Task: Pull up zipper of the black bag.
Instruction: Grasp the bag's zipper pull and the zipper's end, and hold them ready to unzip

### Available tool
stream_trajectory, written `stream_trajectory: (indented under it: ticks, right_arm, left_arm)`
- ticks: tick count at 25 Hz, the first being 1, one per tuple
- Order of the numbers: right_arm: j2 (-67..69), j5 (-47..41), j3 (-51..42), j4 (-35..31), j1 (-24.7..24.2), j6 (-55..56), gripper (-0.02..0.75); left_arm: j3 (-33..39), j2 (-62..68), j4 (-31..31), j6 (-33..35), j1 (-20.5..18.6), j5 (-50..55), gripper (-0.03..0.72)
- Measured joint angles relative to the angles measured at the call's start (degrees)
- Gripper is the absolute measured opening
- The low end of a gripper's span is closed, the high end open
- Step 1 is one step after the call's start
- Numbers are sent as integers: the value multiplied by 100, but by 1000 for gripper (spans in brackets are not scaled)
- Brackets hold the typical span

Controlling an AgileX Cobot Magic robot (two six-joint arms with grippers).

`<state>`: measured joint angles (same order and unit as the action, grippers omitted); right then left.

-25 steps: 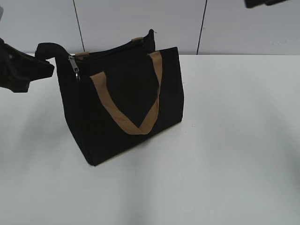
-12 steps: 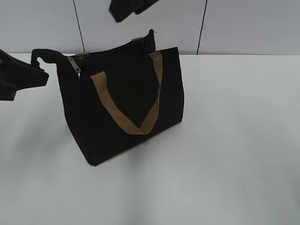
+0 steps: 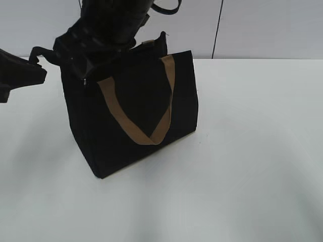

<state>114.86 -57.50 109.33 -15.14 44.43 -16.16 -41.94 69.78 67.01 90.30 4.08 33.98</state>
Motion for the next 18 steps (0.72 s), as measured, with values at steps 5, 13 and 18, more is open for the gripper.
stream_trajectory:
  ticks: [5,13,18]
  right_arm:
    - [105,393,7,0,108,555,323]
    - [346,526,7,109,129,1054,323]
    - [374,543,7,349,129,1223,316]
  left_arm:
    - [0,0,0,0,0,-5,74]
    - [0,0,7,-6,0,-7,74]
    - [0,0,7,-12,0,-7,74]
